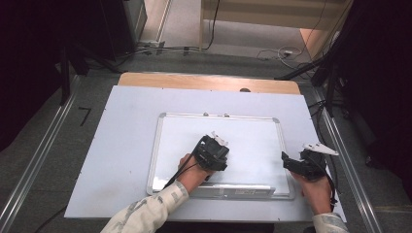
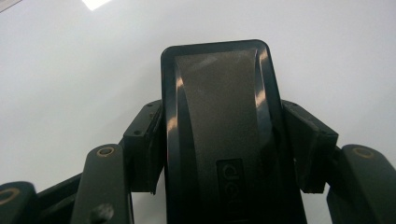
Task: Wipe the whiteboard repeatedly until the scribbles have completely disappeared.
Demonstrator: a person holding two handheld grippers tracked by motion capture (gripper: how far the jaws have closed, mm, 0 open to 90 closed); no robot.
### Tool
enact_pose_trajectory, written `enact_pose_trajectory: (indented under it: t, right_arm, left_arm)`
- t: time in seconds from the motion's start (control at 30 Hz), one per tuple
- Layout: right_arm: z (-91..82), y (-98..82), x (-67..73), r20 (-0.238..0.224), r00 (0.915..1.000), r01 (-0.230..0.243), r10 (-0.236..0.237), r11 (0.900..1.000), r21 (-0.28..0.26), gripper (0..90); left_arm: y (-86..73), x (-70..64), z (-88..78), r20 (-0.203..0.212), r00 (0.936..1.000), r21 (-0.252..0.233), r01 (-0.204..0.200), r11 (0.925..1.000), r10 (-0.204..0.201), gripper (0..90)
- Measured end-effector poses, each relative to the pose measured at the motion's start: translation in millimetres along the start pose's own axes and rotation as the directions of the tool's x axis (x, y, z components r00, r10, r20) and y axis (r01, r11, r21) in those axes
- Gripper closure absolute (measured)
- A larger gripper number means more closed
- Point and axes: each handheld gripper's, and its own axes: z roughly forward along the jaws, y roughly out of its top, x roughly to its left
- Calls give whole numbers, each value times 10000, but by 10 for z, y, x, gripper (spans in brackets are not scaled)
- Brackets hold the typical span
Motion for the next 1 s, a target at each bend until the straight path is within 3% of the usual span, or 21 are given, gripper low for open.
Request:
enact_pose_trajectory:
  t: [1.0]
  right_arm:
    - [10,-6,0,37,10000,41,-42,10000,47,152]
  left_arm:
    - [-234,369,-170,-235,9992,58,315,9995,-313,392]
